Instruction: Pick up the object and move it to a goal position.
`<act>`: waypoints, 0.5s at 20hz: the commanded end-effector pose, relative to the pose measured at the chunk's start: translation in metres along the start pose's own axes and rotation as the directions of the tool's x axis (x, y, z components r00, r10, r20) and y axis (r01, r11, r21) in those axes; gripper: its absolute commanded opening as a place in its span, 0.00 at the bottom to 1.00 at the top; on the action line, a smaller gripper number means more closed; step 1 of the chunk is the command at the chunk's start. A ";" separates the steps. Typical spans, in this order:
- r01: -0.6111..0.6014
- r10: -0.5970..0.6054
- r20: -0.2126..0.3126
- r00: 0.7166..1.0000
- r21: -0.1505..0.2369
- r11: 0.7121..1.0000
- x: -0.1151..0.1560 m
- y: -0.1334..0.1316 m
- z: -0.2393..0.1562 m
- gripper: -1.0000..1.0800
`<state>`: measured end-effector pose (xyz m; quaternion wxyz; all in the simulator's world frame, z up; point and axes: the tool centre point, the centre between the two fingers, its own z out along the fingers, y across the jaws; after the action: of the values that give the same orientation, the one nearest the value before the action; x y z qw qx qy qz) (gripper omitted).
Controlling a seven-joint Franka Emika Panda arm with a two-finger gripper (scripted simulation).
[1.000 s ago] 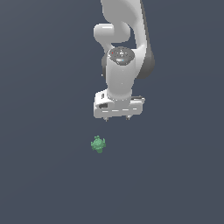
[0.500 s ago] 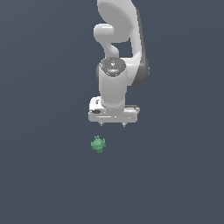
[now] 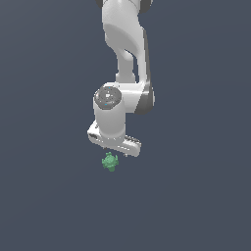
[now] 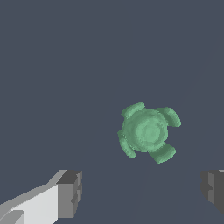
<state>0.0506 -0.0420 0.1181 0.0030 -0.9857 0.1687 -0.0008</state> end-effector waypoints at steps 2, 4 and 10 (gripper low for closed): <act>-0.085 0.085 0.000 0.996 -0.002 0.996 0.011 0.010 0.013 0.96; -0.120 0.120 0.000 0.993 -0.003 0.993 0.016 0.015 0.018 0.96; -0.178 0.178 -0.001 0.984 -0.006 0.984 0.023 0.022 0.028 0.96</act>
<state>0.0638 -0.0689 0.0917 0.0002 -0.9681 0.2506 0.0003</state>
